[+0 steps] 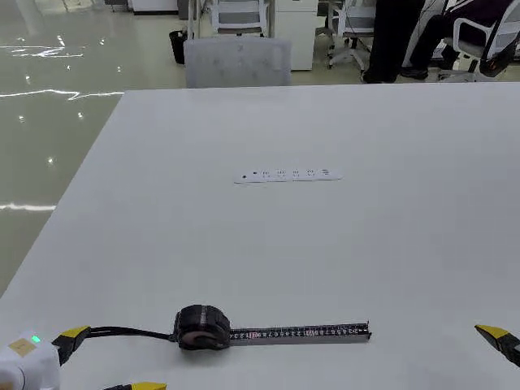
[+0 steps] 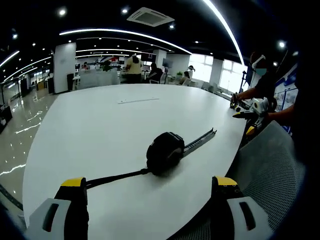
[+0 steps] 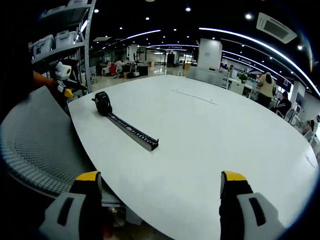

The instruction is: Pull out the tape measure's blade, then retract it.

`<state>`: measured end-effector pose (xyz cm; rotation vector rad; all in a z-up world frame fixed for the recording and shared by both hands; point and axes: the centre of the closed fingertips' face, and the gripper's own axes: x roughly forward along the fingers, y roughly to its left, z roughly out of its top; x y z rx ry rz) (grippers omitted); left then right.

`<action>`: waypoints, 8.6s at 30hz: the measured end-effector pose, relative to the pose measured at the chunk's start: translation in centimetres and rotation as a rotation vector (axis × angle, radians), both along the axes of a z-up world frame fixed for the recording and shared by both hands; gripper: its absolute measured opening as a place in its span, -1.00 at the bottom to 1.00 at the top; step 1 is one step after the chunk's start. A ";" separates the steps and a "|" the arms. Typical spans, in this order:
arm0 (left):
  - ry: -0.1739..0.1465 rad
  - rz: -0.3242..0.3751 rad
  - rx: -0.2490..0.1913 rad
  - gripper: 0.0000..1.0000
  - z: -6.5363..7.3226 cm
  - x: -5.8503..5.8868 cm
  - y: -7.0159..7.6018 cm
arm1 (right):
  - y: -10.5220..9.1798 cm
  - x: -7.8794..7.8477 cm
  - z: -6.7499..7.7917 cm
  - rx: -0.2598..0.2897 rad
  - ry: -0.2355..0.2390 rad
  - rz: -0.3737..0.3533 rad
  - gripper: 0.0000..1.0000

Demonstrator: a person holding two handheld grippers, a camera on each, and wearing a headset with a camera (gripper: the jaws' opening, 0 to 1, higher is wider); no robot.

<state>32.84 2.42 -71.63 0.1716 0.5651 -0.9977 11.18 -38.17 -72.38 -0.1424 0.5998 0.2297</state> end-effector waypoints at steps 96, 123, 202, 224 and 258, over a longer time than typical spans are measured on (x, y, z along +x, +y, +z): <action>0.024 0.182 0.013 1.00 2.0 1.4 -9.4 | 1.9 5.6 0.3 -0.215 0.222 0.466 0.80; -0.060 0.229 0.007 1.00 -0.4 1.2 -12.1 | 4.4 10.3 -3.7 -0.262 0.361 0.724 0.41; 0.054 0.414 0.103 0.19 -4.4 2.3 -11.5 | 5.0 10.4 -7.5 -0.274 0.543 0.710 -0.74; 0.093 0.387 0.052 0.15 -4.2 2.2 -11.1 | 5.3 10.5 -7.4 -0.219 0.492 0.682 -0.73; 0.109 0.359 0.051 0.13 -4.3 2.1 -11.2 | 6.8 11.4 -7.3 -0.161 0.464 0.653 -0.73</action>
